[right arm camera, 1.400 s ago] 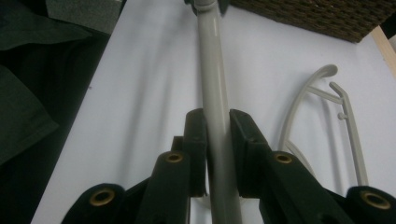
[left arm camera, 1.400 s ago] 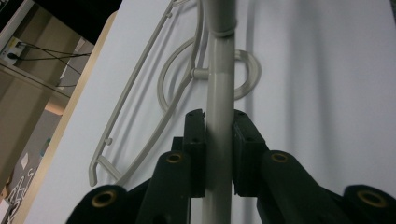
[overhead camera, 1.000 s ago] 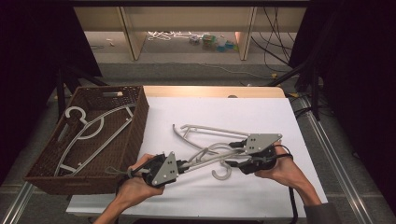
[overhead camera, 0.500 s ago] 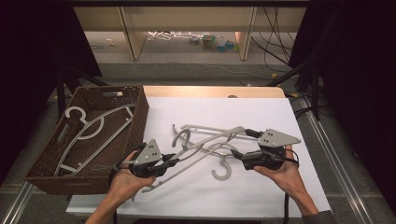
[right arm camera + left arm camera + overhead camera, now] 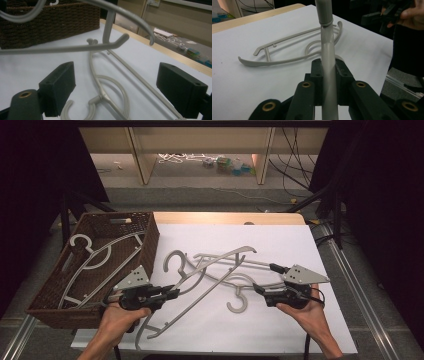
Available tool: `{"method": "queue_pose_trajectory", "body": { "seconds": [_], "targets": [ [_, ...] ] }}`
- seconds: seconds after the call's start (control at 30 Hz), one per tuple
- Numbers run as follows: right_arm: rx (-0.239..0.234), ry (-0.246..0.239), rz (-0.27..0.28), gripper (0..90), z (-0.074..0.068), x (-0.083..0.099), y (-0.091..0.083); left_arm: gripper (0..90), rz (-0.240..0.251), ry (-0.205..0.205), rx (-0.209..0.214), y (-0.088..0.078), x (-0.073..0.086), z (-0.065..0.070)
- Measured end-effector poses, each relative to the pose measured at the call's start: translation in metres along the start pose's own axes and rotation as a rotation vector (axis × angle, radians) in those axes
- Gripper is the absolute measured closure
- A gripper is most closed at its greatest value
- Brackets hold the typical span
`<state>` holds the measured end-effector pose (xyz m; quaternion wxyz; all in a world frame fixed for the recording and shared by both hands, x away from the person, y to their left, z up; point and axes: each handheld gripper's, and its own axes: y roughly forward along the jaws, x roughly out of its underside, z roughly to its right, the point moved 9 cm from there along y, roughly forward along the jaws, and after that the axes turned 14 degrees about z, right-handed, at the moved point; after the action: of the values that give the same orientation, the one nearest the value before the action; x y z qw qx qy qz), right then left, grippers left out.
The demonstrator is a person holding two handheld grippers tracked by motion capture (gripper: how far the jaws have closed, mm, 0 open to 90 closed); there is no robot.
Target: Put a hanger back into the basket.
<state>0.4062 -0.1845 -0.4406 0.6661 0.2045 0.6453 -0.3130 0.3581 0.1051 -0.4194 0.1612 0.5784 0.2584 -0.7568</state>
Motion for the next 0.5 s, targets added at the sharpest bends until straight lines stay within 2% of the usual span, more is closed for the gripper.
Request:
{"method": "queue_pose_trajectory", "body": {
  "seconds": [0.03,0.1,0.13,0.27,0.33,0.43,0.5],
  "targets": [
    [0.002,-0.007,0.004,16.4,0.000,0.001,0.001,79.5,0.003,-0.009,0.004,-0.002,-0.004,0.000],
    [-0.007,0.011,-0.007,16.4,-0.002,0.003,0.001,79.5,0.010,-0.030,0.006,-0.008,-0.014,-0.002],
    [-0.002,-0.006,0.003,16.5,-0.001,0.002,0.001,79.5,0.020,-0.039,0.010,-0.011,-0.020,-0.003],
    [-0.005,-0.003,0.000,16.5,-0.001,0.004,0.002,79.5,0.046,-0.025,-0.014,-0.028,-0.052,-0.014],
    [-0.009,-0.001,-0.001,16.5,-0.001,0.004,0.002,79.5,0.075,-0.032,-0.030,-0.036,-0.066,-0.021],
    [-0.009,-0.001,-0.002,16.5,-0.002,0.004,0.002,79.5,0.068,-0.024,-0.067,-0.050,-0.078,-0.034],
    [-0.008,0.000,-0.002,16.5,-0.002,0.004,0.002,79.5,0.060,-0.035,-0.088,-0.058,-0.081,-0.041]
  ]
}}
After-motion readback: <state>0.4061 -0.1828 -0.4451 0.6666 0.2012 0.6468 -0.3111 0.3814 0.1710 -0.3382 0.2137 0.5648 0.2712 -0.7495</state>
